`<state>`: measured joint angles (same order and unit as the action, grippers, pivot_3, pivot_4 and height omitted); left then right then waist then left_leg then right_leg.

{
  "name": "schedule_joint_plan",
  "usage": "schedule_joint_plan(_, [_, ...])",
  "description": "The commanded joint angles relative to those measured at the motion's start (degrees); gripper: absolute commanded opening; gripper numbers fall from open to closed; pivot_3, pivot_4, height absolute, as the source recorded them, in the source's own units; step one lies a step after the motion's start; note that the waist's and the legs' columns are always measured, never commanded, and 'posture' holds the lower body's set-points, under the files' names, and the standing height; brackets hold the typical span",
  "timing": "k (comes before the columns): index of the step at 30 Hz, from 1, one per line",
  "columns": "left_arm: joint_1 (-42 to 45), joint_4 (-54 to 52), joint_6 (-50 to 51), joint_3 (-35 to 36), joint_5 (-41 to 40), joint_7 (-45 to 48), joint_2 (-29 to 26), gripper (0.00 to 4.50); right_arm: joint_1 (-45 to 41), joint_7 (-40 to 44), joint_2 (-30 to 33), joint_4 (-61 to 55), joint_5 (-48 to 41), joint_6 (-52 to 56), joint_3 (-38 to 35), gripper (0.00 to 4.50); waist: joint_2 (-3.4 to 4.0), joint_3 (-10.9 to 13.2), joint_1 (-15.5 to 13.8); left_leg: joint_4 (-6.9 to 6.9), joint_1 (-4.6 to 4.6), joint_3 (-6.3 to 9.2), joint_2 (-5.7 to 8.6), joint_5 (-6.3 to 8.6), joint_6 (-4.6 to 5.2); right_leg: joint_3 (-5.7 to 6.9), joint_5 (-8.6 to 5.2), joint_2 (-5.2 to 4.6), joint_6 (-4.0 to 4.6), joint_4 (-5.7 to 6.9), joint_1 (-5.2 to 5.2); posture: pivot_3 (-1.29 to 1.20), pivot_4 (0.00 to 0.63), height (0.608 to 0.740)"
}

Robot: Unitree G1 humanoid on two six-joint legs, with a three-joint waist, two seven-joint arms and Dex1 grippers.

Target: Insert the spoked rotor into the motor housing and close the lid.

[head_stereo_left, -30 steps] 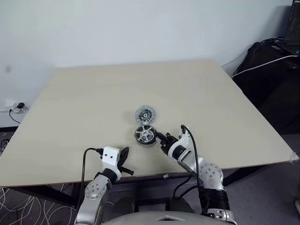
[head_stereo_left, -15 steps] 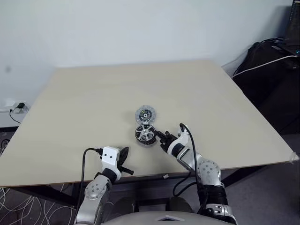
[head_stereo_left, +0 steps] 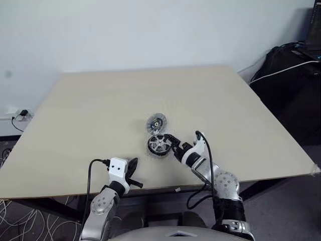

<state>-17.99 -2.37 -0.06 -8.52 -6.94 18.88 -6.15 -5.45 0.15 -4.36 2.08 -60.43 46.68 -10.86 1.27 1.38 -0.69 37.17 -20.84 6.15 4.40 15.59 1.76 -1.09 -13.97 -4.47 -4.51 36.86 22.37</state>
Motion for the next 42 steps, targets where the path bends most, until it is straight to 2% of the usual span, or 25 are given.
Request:
schedule_joint_plan(1, [1.07, -1.93, -0.30, -0.21, -0.32, 0.47, 0.03, 0.00, -0.36, 0.52, -1.58, -5.70, -2.39, 0.72, 0.05, 4.21, 0.01, 0.02, 0.06, -0.01, -0.01, 0.00, 0.00, 0.00, 0.00, -0.01, 0.01, 0.00, 0.01, 0.00, 0.03, 0.00, 0.000, 0.740])
schedule_joint_plan(6, [1.33, -1.63, -0.38, -0.38, -0.31, 0.68, 0.04, 0.00, -0.20, 0.19, -0.76, -10.01, -0.34, -0.34, 1.70, 4.21, 0.00, 0.03, 0.03, -0.01, -0.02, 0.00, 0.00, 0.00, 0.00, 0.00, -0.01, 0.01, 0.00, 0.00, 0.03, 0.00, 0.000, 0.740])
schedule_joint_plan(11, [1.35, -1.67, -0.39, -0.32, -0.37, 0.75, 0.07, 0.00, -0.26, 4.92, 5.38, -14.65, 17.86, -9.65, 12.39, 4.21, -0.01, 0.03, 0.05, -0.01, -0.02, -0.02, 0.00, 0.00, 0.00, 0.01, -0.16, 0.00, -0.25, 0.00, 0.02, 0.00, 0.000, 0.740])
schedule_joint_plan(14, [1.35, -1.71, -0.33, -0.34, -0.37, 0.74, 0.08, 0.00, -0.83, 7.79, 9.05, -13.53, 26.94, -13.02, 19.66, 3.66, -0.05, 0.03, 0.02, 0.00, -0.02, -0.04, 0.02, 0.00, -0.01, 0.01, -0.14, 0.00, -0.25, -0.01, 0.02, 0.00, 0.000, 0.740])
schedule_joint_plan(19, [1.19, -1.85, -0.30, -0.33, -0.34, 0.66, 0.14, 0.00, -3.41, 9.64, 11.00, -9.22, 38.19, -15.51, 28.04, 2.14, -0.10, 0.06, 0.03, 0.00, 0.00, -0.04, -0.01, -0.01, -0.02, 0.02, -0.02, 0.01, -0.03, 0.01, 0.03, 0.00, 0.000, 0.740])
schedule_joint_plan(24, [0.84, -2.10, -0.33, -0.21, -0.33, 0.41, 0.25, 0.00, -7.03, 10.68, 9.43, -4.26, 42.67, -15.60, 29.28, 0.48, -0.21, 0.10, -0.09, 0.06, 0.00, -0.04, 0.02, -0.01, -0.02, 0.02, 0.02, 0.00, -0.02, 0.00, 0.00, 0.00, 0.000, 0.740])
schedule_joint_plan(26, [0.80, -2.14, -0.30, -0.22, -0.32, 0.34, 0.31, 0.00, -8.59, 11.11, 8.90, -2.63, 44.27, -16.06, 29.34, 0.04, -0.21, 0.10, -0.09, 0.05, 0.00, -0.03, 0.02, -0.01, -0.02, 0.02, 0.03, 0.00, -0.02, 0.00, 0.00, 0.00, 0.000, 0.740])
schedule_joint_plan(35, [0.71, -2.15, -0.43, -0.28, -0.31, 0.29, 0.38, 0.00, -12.84, 12.78, 6.44, 2.07, 47.87, -17.03, 28.05, 0.04, -0.21, 0.09, -0.01, 0.01, 0.00, -0.02, 0.02, -0.01, -0.03, 0.02, 0.03, 0.01, 0.01, 0.01, 0.03, 0.00, 0.000, 0.740])
schedule_joint_plan(42, [0.45, -2.23, -0.56, -0.16, -0.37, 0.05, 0.52, 0.00, -12.38, 11.76, 5.57, 7.62, 50.91, -12.41, 28.26, 0.04, -0.21, 0.08, 0.00, 0.01, 0.01, -0.01, 0.04, -0.01, -0.03, 0.00, 0.07, 0.01, 0.08, 0.02, 0.03, 0.00, 0.000, 0.740])
